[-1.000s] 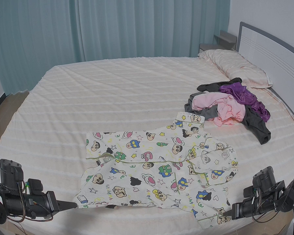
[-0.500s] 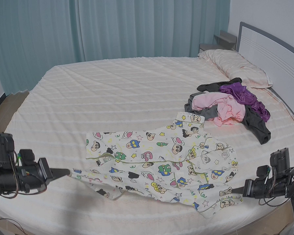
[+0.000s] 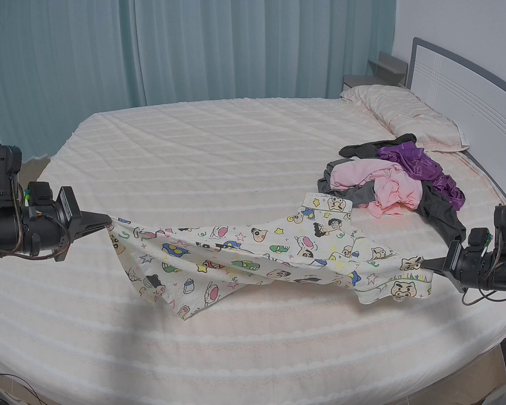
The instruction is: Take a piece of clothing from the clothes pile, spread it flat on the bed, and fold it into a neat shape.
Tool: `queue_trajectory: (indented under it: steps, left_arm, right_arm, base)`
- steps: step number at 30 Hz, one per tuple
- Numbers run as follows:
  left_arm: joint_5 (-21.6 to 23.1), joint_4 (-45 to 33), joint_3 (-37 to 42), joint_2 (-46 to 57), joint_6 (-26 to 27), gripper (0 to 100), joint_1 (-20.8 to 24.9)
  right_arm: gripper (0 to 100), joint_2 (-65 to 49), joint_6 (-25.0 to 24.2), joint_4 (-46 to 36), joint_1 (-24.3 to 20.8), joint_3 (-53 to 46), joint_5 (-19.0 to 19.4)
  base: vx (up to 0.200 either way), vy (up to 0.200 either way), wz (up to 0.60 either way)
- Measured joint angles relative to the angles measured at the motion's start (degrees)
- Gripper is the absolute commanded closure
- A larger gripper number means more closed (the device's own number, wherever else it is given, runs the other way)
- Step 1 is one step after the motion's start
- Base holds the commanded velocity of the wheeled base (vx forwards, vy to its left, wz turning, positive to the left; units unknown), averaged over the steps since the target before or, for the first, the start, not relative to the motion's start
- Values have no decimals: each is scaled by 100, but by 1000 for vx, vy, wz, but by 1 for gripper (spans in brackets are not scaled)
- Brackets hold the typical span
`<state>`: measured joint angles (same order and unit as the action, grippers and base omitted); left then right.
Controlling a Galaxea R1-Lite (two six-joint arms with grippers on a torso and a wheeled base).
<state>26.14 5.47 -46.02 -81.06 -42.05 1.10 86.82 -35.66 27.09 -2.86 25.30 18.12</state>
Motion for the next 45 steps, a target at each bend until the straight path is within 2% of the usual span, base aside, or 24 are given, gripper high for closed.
queue_trajectory:
  steps: [4,8,13,18,24,27,33,36,39,45]
  left_arm:
    - [273,29,-113,-80,-16,100,-154]
    - [662,421,74,-95,-10,100,-456]
    - [780,621,592,-41,39,100,-624]
    - [842,631,1214,2,274,100,-575]
    - [870,213,1879,-28,892,100,-405]
    - [875,-439,2027,-39,1274,100,-362]
    - [868,-1844,2138,-59,2617,100,-341]
    - [837,-2219,2160,-85,2944,100,-341]
    - [730,-2471,2185,-163,3143,100,-341]
    - [464,-2581,2302,-583,3738,100,-324]
  right_arm:
    - [100,-240,-94,-199,107,124,88]
    - [100,-471,-143,-457,223,174,244]
    - [100,-734,-154,-1001,322,185,367]
    - [100,-903,-63,-1576,377,155,391]
    - [100,-1008,594,-2688,399,69,389]
    - [100,-1025,958,-2925,405,-63,367]
    - [100,-1039,1525,-3411,407,-394,262]
    - [100,-1034,1993,-3938,407,-510,200]
    - [100,-1012,2370,-4156,407,-653,90]
    - [100,-848,2609,-4213,394,-890,-30]
  base:
    - [0,0,0]
    - [0,0,0]
    - [0,0,0]
    - [0,0,0]
    - [0,0,0]
    - [0,0,0]
    - [0,0,0]
    - [0,0,0]
    - [0,0,0]
    - [0,0,0]
